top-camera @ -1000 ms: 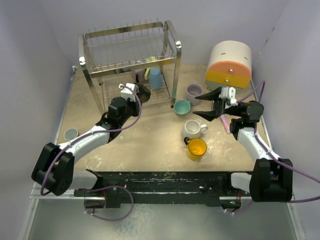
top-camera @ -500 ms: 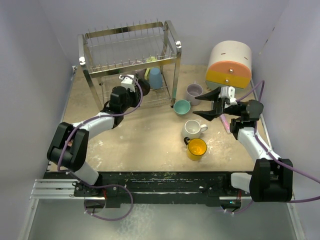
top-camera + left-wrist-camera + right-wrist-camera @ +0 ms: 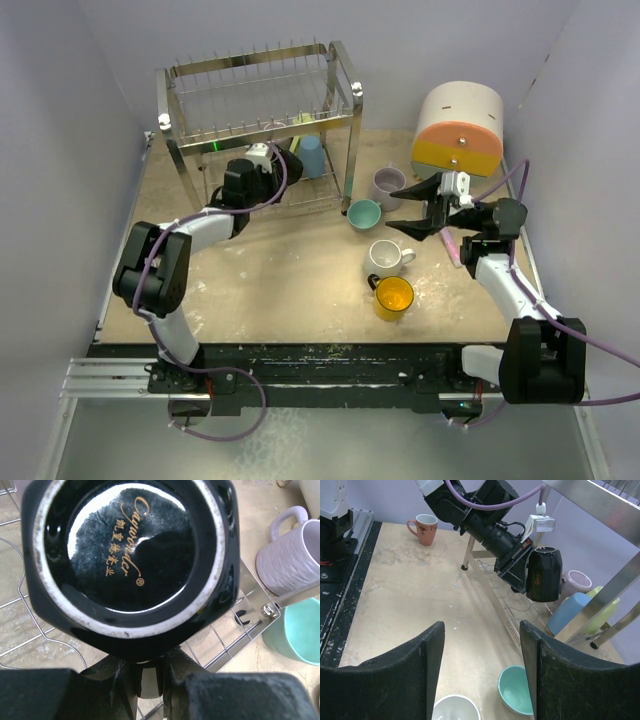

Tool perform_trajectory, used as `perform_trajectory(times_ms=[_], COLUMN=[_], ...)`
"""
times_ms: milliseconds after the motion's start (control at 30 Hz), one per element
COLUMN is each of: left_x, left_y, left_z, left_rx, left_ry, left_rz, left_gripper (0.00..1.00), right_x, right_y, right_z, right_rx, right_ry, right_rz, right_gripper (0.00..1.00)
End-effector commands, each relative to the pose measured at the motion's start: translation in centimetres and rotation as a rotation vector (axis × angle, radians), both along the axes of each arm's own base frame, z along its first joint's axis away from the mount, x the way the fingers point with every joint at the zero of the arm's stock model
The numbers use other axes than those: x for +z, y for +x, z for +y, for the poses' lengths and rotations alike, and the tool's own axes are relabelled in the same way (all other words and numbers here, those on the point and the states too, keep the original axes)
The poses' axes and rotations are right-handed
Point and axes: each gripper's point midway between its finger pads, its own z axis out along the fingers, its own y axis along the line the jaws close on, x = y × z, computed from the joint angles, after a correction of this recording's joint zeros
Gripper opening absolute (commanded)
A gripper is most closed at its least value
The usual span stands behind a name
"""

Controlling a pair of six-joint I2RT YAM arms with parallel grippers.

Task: Load the cups into the dish rack
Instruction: Turn the cup upside down in the dish rack.

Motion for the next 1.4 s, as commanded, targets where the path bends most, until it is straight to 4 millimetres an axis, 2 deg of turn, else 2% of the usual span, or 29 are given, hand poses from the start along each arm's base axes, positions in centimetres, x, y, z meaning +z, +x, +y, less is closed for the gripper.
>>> perform_trajectory(times_ms=[0,333,800,1067,1367], left_x=[6.4,4.3,4.0,2.8,2.1], left_y=[2.9,4.6,6.3,6.9,7.9], left_z=[-0.9,0.2,2.1,3.1,2.4], left_rx=[-0.04,-0.022,0.037,0.068,0.015], left_ry=[-0.082,-0.069,-0.028,0.047,0.09], left_rz=[-0.166,-0.102,-0.088,-0.062,-0.063], left_gripper=[0.0,0.0,0.0,0.0,0.0], right_x=[2.1,2.0,1.8,1.8,1.8], right_y=[-0.4,-0.3,-0.2,-0.2,-0.2], right_z=[0.1,0.1,0.1,0.1,0.1], right_rx=[0.011,0.011,0.012,0.013,0.013], right_ry=[-0.01,-0.012,-0.014,-0.015,-0.017], right_rz=[-0.098,-0.093,-0.088,-0.085,-0.088], right_gripper=[0.63,0.63,0.63,0.63,0.63])
